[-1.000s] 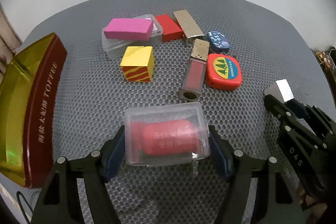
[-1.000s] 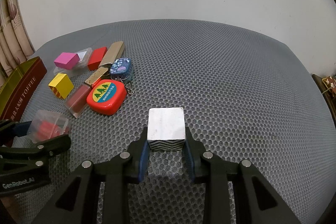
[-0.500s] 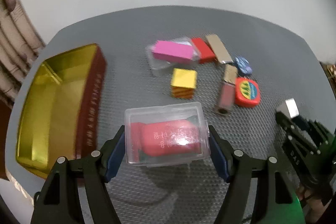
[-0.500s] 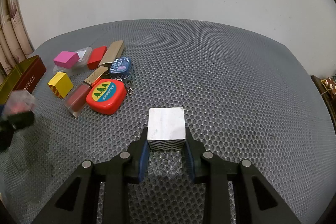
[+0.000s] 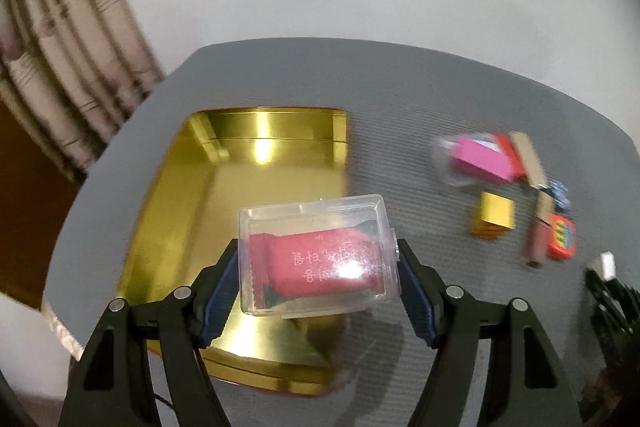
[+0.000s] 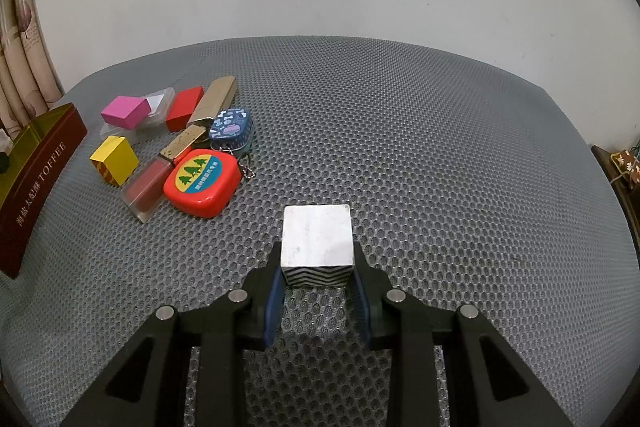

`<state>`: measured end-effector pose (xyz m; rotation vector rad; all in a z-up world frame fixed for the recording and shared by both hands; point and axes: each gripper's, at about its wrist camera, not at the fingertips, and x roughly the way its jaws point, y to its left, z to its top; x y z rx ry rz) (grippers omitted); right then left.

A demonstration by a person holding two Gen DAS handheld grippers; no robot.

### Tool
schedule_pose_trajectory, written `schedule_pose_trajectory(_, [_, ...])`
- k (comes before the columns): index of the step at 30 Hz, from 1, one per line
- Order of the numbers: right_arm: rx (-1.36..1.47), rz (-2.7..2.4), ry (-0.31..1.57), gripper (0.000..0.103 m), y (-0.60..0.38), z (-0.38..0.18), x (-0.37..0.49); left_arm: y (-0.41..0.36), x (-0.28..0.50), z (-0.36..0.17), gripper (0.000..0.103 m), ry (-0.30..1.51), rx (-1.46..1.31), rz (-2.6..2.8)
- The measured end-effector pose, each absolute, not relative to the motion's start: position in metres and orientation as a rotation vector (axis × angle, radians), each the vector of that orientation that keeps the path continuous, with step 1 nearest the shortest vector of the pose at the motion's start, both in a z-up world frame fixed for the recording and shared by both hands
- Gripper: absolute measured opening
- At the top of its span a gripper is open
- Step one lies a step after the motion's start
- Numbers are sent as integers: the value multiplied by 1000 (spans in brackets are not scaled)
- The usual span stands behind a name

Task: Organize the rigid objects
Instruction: 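Carry the clear red box over the tin and release it inside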

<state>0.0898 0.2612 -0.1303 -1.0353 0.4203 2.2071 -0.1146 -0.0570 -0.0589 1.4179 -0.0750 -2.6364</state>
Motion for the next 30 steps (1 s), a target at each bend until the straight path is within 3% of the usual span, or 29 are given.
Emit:
schedule_pose_trajectory(13, [-1036,2206,418,30,258,-129,89,-126,-140,-83,69,-69,1410,-2482])
schedule_pose_trajectory(30, [-1041,2199,401,30,252,-124,84,-144,-149,-113,69,-60,1487,-2411])
